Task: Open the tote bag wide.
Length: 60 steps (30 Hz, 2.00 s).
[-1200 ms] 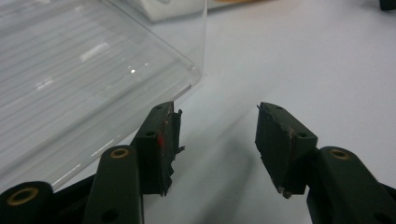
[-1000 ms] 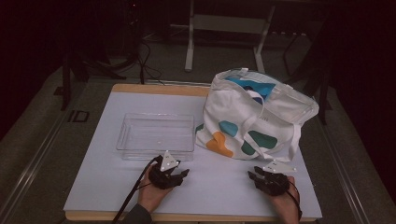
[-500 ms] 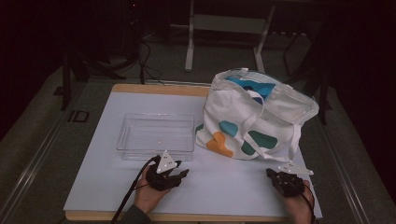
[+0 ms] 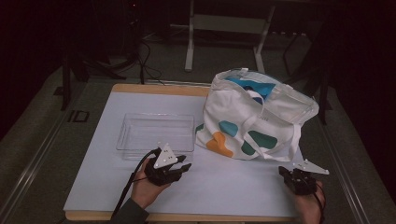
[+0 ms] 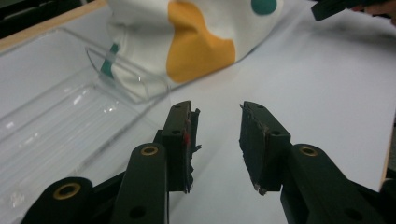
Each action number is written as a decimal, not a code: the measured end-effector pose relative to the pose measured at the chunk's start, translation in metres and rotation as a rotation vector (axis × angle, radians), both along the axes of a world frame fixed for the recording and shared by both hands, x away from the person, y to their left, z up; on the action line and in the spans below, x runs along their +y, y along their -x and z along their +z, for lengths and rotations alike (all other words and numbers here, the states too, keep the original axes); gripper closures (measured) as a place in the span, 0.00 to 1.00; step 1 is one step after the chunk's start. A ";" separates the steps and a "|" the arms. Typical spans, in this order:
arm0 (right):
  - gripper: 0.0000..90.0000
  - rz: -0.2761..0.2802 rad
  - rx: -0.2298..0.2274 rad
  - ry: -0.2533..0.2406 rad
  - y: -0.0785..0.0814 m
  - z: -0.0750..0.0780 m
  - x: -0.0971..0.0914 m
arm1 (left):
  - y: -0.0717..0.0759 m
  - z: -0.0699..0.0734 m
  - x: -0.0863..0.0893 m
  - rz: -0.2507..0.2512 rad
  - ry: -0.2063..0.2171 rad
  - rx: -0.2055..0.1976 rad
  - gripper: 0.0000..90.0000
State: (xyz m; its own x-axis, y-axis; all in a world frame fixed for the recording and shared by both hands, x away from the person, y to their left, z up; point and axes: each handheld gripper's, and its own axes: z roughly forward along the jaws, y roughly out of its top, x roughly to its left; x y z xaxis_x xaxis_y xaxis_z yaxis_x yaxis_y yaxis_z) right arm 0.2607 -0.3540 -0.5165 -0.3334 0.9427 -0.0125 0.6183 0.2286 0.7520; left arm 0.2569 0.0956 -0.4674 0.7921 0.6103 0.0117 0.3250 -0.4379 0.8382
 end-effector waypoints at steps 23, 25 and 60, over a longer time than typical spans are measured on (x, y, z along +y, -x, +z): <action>0.80 -0.066 -0.040 -0.142 -0.034 0.048 -0.024 | -0.065 0.051 0.000 0.008 -0.012 -0.017 0.65; 0.74 -0.063 -0.039 -0.153 -0.038 0.050 -0.023 | -0.070 0.054 -0.002 0.009 -0.014 -0.019 0.64; 0.88 0.003 -0.012 -0.407 -0.076 0.060 -0.026 | -0.168 0.105 -0.063 0.053 0.002 -0.031 0.85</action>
State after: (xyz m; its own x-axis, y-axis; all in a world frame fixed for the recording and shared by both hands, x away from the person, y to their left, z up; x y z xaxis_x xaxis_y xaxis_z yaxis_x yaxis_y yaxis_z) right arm 0.3364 -0.3804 -0.4562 -0.3384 0.8705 0.3572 0.6083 -0.0872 0.7889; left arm 0.4251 0.0325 -0.3623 0.7577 0.6517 0.0347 0.3218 -0.4193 0.8489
